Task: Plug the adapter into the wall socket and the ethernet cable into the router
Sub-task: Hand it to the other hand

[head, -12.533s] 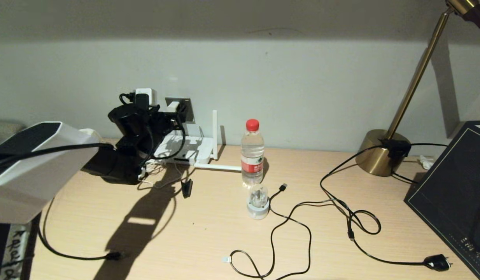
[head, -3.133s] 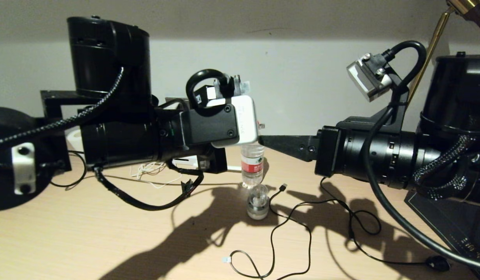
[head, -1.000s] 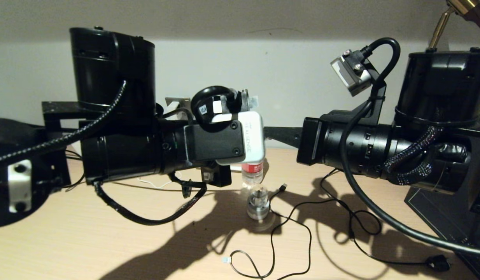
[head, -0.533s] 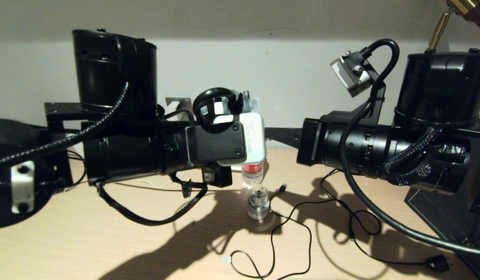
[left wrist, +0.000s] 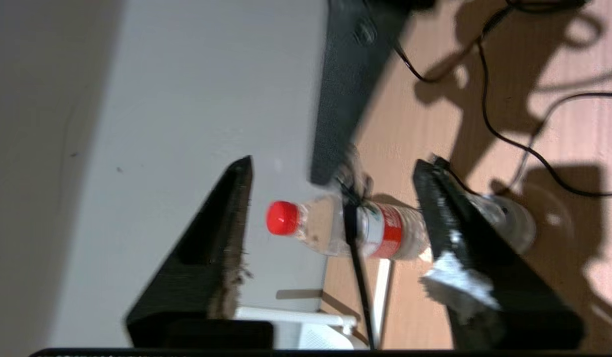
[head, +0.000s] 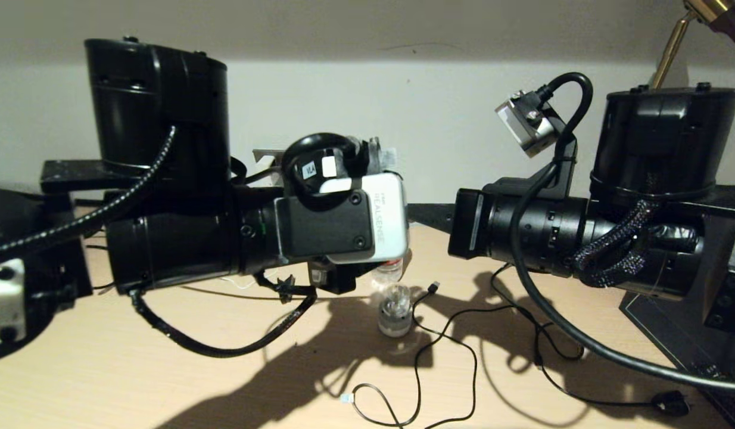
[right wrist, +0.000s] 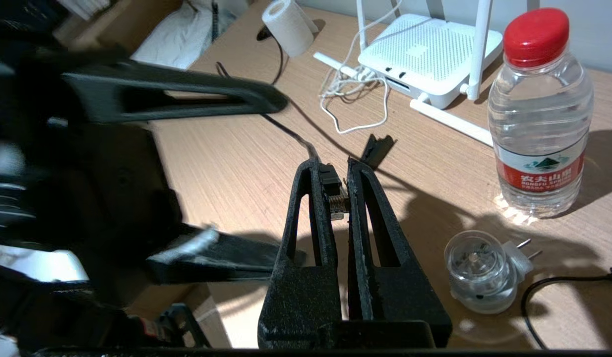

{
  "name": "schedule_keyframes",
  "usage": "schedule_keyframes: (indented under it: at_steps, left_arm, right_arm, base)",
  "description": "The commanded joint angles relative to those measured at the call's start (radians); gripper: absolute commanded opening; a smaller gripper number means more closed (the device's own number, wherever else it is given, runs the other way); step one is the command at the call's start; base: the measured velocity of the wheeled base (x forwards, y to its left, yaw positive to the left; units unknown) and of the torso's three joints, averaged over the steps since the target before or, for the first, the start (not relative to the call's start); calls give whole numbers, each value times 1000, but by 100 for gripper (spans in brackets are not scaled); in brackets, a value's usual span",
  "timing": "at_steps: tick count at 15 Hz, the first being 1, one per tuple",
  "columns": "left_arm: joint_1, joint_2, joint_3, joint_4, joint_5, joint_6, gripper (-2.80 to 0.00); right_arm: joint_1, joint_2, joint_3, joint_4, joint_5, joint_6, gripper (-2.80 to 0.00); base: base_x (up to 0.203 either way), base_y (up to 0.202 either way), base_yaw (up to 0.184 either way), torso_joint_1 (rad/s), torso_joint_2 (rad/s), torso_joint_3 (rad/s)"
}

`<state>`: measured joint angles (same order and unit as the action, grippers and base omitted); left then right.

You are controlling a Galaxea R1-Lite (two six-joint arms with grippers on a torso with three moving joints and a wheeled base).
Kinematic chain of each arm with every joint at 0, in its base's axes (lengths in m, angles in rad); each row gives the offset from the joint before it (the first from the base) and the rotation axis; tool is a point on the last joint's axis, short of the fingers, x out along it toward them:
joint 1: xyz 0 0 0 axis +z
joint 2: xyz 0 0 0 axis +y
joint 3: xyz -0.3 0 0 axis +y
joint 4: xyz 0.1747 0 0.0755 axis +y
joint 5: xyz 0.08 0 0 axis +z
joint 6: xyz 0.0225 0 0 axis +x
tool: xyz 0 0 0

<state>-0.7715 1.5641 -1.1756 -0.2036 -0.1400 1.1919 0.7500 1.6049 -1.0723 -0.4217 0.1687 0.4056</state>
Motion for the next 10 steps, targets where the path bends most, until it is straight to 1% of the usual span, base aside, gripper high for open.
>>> schedule_keyframes:
  at_steps: [1,3,5,6,7,8,9,10]
  left_arm:
    - [0,-47,47,1,2,6,0]
    - [4,-116,108,1,26,5,0]
    - [11,-175,141,-1,71,4,0]
    - [16,-175,143,-25,71,3,0]
    - [24,-169,155,-79,63,5,0]
    - [30,-162,195,-162,39,7,0]
    - [39,-147,231,-251,0,8,0]
    - [50,-114,258,-336,-52,10,0]
  right_arm:
    - [0,-5,-3,-5,-39,43,-280]
    - [-1,-6,-17,-4,-77,142,-280]
    - [-4,-11,-40,14,-79,268,-280]
    - [-7,-13,-47,27,-78,332,-280]
    - [-9,-21,-54,45,-75,402,-280]
    - [-14,-39,-58,72,-66,467,-280]
    - [-16,-54,-66,102,-40,517,-280]
    - [-24,-71,-76,136,4,577,-280]
  base:
    - [0,0,0,0,0,0]
    - [0,0,0,0,0,0]
    - [0,0,0,0,0,0]
    - [0,0,0,0,0,0]
    - [0,0,0,0,0,0]
    - [0,0,0,0,0,0]
    - [0,0,0,0,0,0]
    - [0,0,0,0,0,0]
